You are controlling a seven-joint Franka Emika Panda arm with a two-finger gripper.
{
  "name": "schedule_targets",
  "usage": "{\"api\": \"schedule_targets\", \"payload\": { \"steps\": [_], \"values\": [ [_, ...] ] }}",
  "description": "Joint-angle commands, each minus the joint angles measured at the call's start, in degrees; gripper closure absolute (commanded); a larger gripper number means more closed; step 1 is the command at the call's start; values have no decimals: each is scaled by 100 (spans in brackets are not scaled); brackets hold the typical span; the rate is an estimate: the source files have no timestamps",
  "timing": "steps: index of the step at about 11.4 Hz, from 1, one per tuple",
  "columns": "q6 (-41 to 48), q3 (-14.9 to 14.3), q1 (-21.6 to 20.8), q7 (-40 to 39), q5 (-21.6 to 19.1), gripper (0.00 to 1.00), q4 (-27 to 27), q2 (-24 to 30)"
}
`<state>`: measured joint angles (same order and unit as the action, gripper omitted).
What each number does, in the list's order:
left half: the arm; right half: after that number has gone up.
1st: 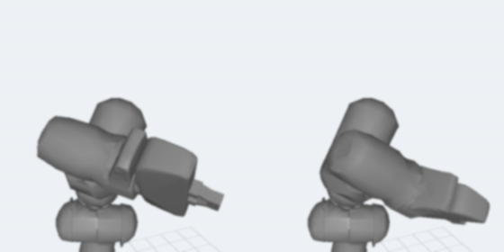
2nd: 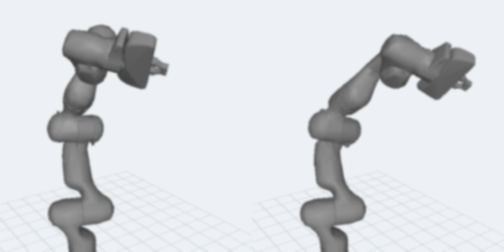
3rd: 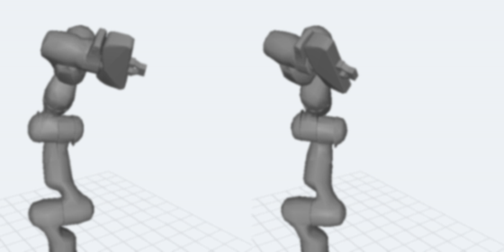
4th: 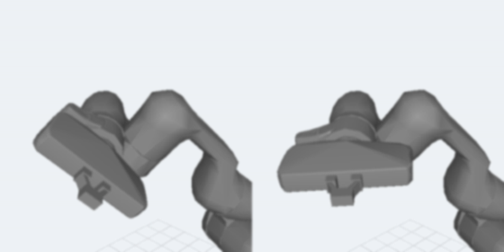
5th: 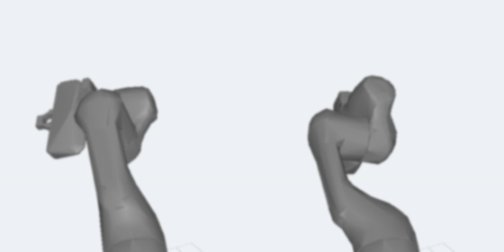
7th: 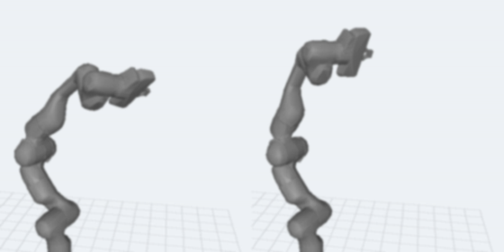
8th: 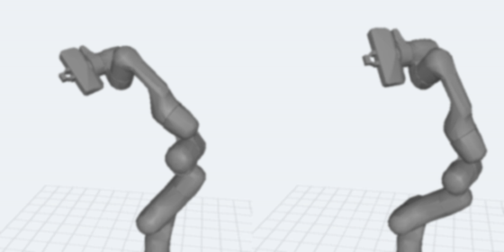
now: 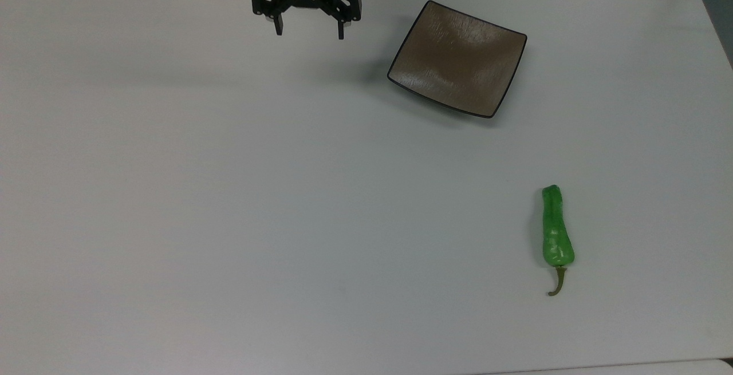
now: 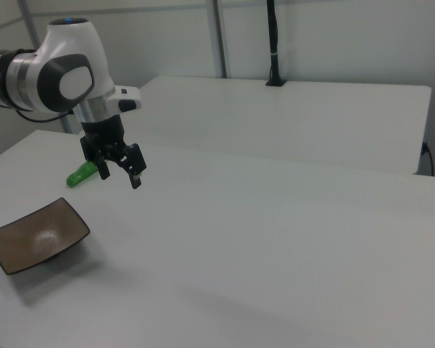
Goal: Chili peppers are placed on a ceramic plate
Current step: 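Start moving the open gripper from rest toward the green chili pepper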
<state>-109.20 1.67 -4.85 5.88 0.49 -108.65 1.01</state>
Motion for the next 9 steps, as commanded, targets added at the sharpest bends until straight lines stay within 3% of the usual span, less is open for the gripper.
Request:
{"api": "schedule_targets", "payload": {
  "steps": [1,9],
  "values": [
    [107,-44,-52,-44,-58,0,43,-20],
    [101,35,-78,-34,-84,0,55,14]
  ]
}}
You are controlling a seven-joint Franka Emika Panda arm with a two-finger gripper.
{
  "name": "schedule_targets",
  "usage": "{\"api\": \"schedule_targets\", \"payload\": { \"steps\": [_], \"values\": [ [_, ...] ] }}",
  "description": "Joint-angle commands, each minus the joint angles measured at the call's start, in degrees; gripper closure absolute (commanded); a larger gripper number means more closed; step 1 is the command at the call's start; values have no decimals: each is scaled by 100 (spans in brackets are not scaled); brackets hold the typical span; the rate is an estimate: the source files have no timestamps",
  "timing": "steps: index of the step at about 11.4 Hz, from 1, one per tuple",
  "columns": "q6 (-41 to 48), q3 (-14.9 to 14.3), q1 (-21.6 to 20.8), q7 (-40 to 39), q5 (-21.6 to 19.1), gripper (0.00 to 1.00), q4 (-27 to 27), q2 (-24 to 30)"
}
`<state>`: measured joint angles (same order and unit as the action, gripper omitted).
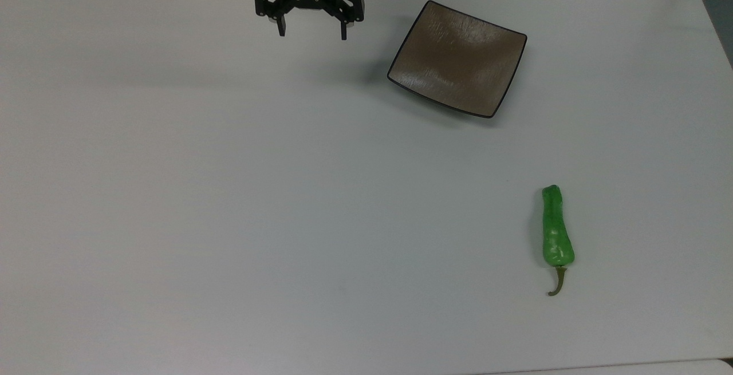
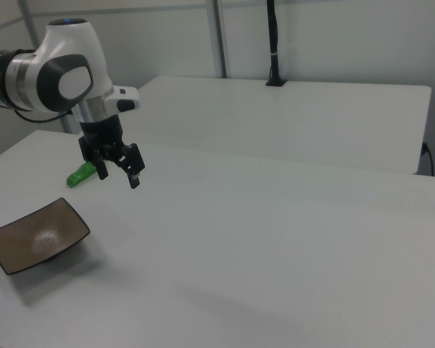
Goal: Chili peppers are placed on a ceramic plate
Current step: 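Start moving the open gripper from rest toward the green chili pepper, then move the open gripper over the green chili pepper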
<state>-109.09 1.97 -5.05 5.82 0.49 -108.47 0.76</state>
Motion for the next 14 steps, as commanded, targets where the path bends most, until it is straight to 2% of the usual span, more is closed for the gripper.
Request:
{"api": "schedule_targets", "payload": {
  "steps": [1,4,9,11,14],
  "values": [
    [72,5,-119,-28,-93,0,37,47],
    [-7,14,-251,-37,-137,0,63,-14],
    [-823,374,-357,77,-277,0,151,-163],
    [-939,645,-357,182,-330,0,710,-670],
    [-1148,874,-392,718,-330,0,1564,-1436]
  ]
}}
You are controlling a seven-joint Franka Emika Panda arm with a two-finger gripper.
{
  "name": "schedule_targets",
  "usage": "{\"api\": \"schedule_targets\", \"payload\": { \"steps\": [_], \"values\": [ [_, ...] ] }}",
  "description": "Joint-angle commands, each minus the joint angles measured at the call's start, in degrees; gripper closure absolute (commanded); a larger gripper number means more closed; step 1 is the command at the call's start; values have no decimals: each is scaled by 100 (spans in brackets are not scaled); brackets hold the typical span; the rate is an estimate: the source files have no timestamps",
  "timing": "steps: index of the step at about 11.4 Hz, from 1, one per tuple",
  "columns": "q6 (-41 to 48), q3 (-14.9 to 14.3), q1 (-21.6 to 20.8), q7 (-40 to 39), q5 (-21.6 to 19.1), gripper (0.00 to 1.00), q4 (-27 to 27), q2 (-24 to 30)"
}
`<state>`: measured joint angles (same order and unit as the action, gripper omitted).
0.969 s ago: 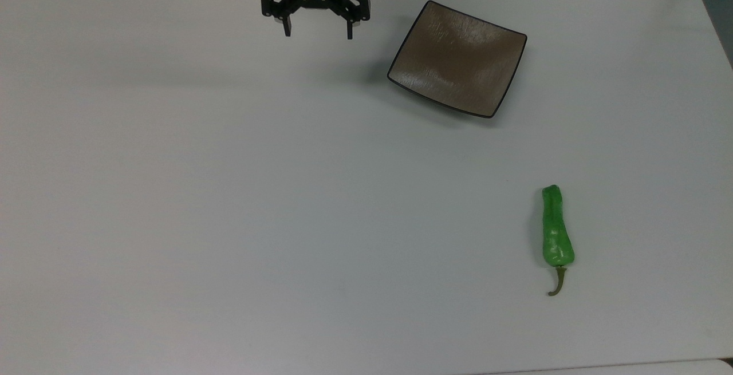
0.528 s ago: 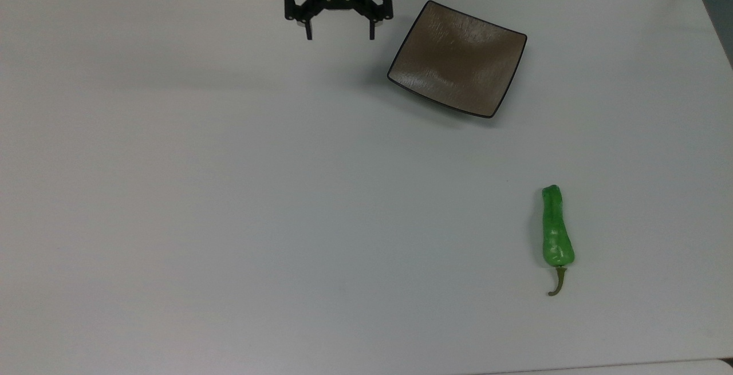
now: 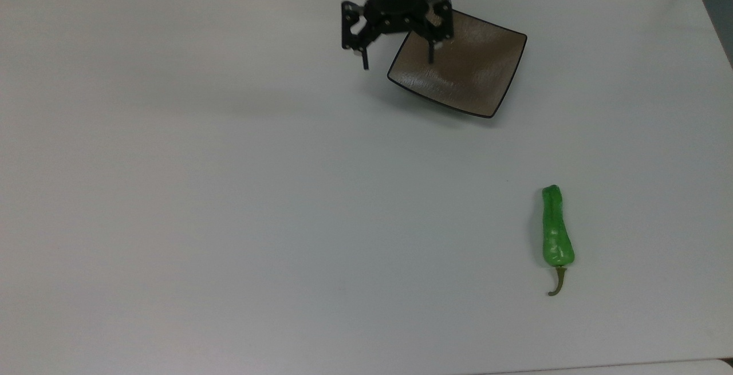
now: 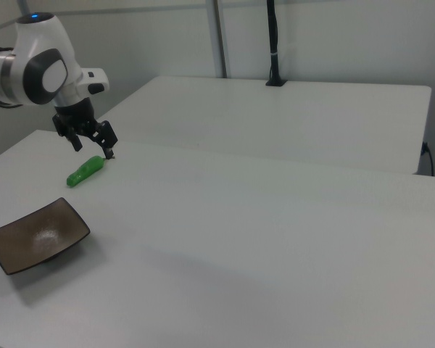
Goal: Chili peppers are placed on a ceramic plate
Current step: 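Move the open gripper over the green chili pepper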
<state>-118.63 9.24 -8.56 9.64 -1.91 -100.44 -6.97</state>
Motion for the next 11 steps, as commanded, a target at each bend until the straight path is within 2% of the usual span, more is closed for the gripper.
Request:
{"api": "schedule_targets", "payload": {
  "steps": [1,3,7,9,11],
  "values": [
    [-552,183,-127,616,-82,0,789,-769],
    [-1413,192,-382,1099,14,0,963,-1137],
    [-1627,245,-743,1943,400,0,1859,-2165],
    [-1951,245,-962,2645,926,0,2185,-2623],
    [-2382,324,-1059,3331,1628,0,2387,-3106]
  ]
}}
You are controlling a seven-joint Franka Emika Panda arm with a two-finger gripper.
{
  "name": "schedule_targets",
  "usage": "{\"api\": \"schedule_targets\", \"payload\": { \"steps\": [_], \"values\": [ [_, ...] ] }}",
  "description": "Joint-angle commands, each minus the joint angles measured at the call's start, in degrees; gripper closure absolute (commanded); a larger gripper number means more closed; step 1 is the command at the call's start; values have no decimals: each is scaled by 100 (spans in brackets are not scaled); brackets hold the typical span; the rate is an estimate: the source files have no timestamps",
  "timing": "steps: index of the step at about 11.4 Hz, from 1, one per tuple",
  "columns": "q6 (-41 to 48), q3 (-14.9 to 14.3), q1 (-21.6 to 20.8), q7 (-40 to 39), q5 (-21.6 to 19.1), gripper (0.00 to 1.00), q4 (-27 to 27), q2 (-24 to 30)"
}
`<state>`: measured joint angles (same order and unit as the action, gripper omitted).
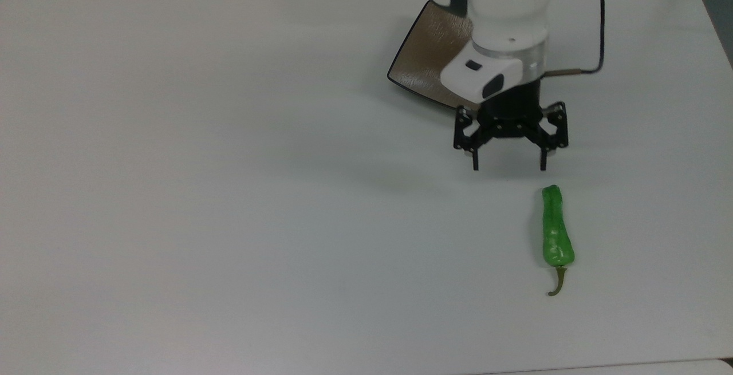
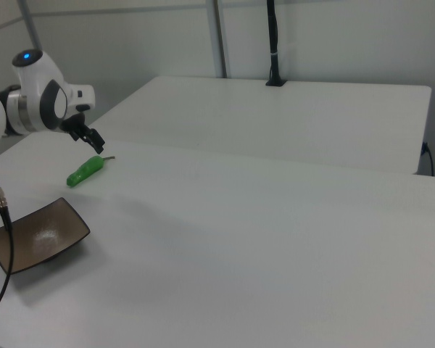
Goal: Chili peppers are placed on a ceramic plate
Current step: 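Move the open gripper over the green chili pepper, then lower the gripper onto the chili pepper body and close it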
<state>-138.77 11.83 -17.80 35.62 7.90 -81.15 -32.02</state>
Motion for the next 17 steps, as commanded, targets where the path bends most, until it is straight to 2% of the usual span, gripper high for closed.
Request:
{"api": "schedule_targets", "payload": {
  "steps": [1,3,6,8,10,12,17],
  "values": [
    [-492,73,-223,1110,1025,0,599,-821],
    [-738,73,-433,1647,1554,0,827,-1217],
    [-923,73,-557,2228,2170,0,899,-1507],
    [-933,73,-601,2649,2652,0,1161,-1815],
    [-1098,126,-593,3028,3040,0,1198,-1878],
    [-1196,152,-584,3231,3287,0,1215,-1965],
    [-1223,214,-610,3328,3472,0,1655,-2300]
  ]
}}
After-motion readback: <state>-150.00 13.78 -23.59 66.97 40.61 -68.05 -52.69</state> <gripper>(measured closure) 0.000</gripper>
